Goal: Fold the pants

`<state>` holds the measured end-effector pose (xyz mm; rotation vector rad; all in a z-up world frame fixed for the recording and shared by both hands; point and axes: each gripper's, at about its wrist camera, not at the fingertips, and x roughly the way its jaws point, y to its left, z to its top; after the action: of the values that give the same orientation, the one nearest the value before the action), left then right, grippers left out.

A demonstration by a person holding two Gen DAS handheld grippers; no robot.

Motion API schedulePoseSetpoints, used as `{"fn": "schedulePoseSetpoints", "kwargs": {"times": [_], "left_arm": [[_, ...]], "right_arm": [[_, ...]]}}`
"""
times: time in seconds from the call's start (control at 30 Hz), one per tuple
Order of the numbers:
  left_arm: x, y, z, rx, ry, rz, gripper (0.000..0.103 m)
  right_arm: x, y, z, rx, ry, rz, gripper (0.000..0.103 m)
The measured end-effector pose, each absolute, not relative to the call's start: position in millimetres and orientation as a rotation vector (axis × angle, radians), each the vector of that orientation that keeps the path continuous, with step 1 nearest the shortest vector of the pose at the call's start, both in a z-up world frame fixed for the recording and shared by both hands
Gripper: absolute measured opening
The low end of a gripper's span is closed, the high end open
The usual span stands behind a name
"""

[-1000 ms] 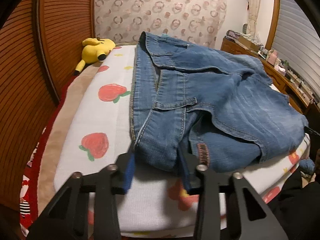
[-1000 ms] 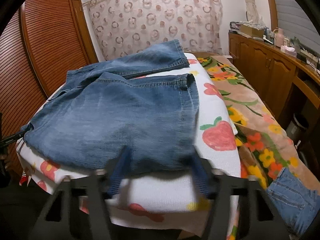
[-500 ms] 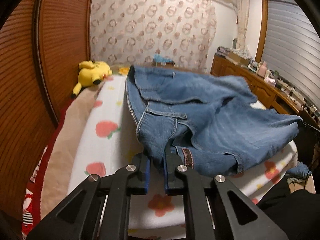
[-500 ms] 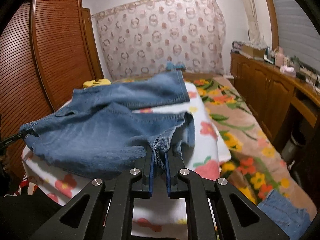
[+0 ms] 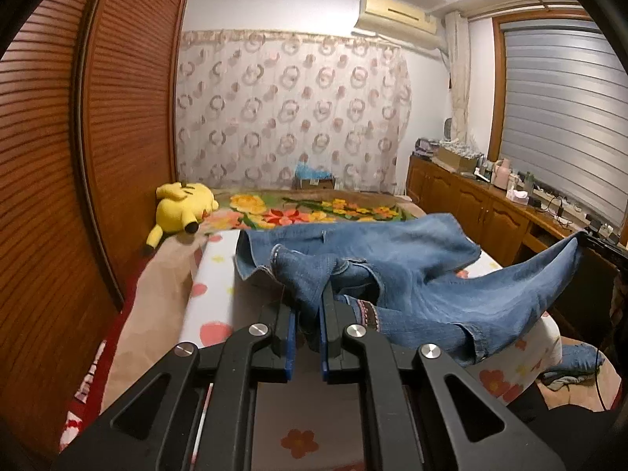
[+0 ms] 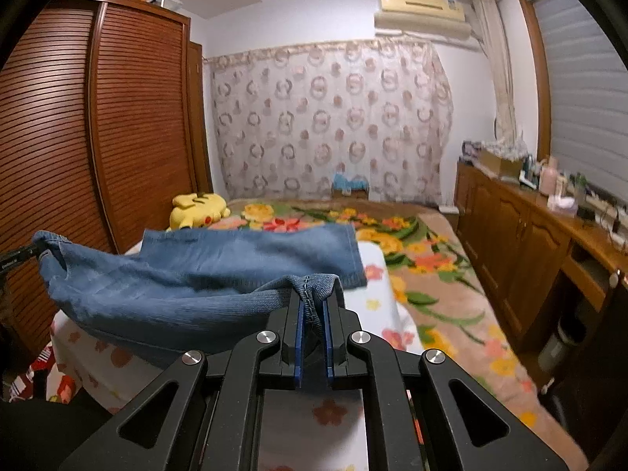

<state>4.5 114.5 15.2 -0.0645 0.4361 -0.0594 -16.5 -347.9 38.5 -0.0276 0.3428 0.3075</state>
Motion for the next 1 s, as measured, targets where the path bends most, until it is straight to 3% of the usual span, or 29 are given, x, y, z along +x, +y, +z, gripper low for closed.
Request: {"fn": "schedulePoseSetpoints", "kwargs": {"times": [0.43,1.0], "left_arm": [[28,116,-15,-0.057,0.504,-0.032,0.010],[109,118,-25,-0.025,0.549,-0.007,0.010]], "right_arm": [[21,-333,12,-0.078,0.368,0.320,0.008],[121,-313,18,-0.108,0.396,0.281,0.008]]}}
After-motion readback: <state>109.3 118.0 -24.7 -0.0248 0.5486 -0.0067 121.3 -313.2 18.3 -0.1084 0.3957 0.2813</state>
